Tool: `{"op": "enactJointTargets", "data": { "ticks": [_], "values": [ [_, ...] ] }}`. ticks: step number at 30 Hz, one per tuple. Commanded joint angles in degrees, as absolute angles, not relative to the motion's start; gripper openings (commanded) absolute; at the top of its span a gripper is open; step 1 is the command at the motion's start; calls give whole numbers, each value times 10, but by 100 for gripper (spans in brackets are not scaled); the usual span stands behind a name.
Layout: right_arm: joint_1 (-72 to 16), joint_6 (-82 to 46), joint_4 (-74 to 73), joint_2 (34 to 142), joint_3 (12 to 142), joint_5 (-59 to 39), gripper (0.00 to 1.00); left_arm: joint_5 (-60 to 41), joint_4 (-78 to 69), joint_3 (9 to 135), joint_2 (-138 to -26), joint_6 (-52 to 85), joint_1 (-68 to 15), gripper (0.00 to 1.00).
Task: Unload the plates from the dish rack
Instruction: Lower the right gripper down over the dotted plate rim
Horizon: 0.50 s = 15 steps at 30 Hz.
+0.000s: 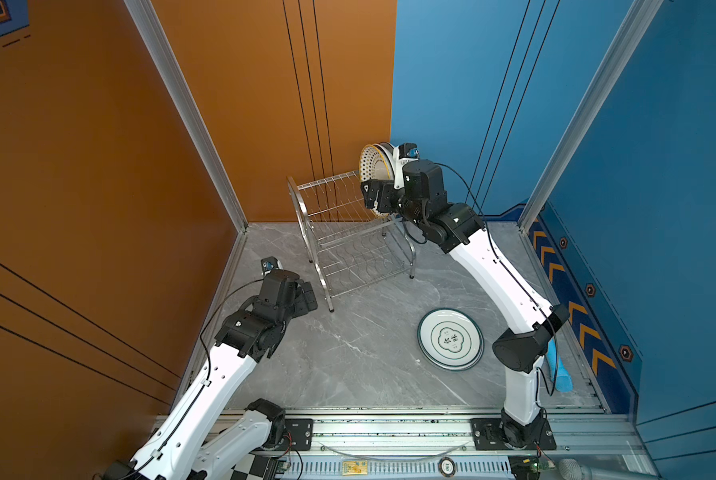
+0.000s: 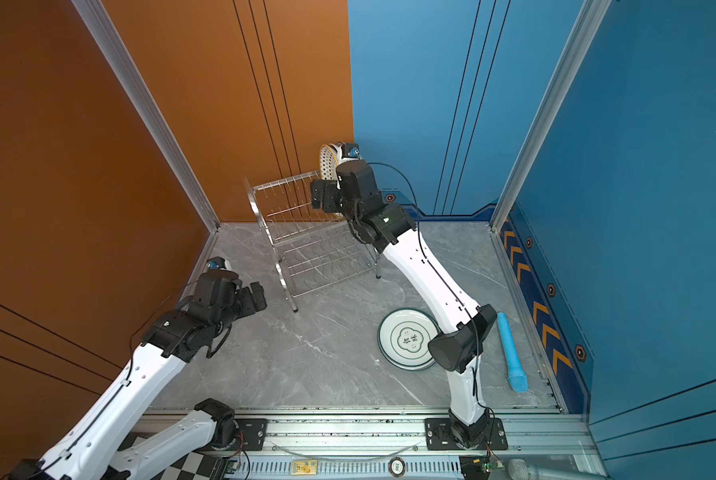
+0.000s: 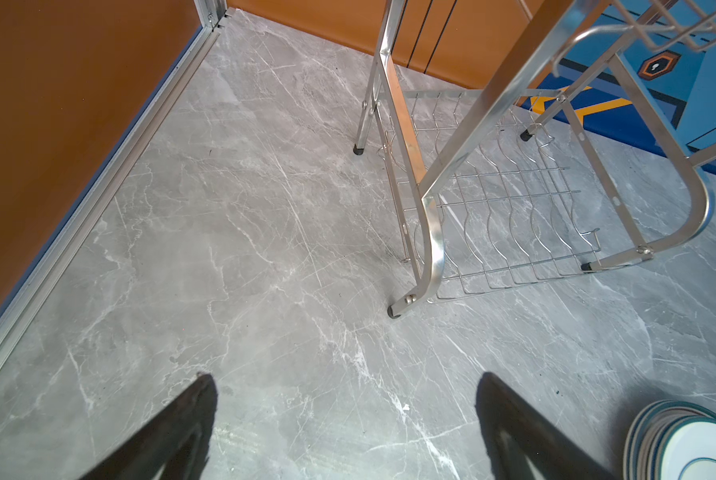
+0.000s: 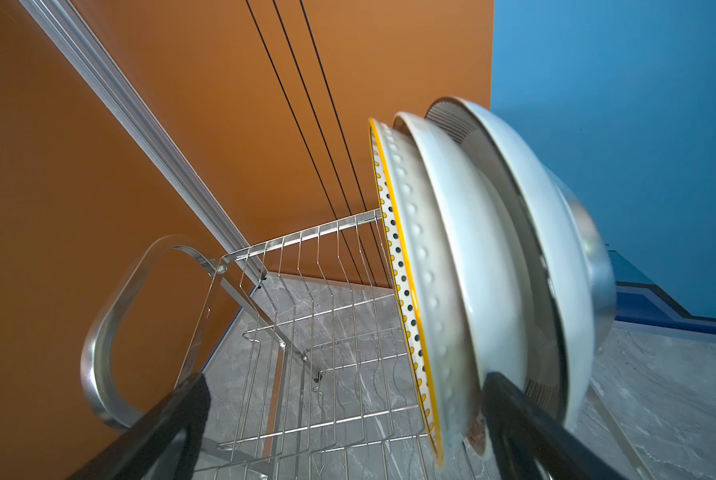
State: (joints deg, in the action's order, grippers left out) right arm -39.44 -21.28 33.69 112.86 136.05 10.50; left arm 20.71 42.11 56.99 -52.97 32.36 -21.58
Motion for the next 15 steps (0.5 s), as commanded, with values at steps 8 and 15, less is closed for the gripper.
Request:
{"op": "enactJointTargets", "data": {
  "ticks": [8,15],
  "values": [
    [-417,-200,354,1130,1374,116,100,192,418,580,-538,312,-206,98],
    [-416,-199,358,1134,1375,123,100,188,416,580,-542,311,-204,98]
  ]
}}
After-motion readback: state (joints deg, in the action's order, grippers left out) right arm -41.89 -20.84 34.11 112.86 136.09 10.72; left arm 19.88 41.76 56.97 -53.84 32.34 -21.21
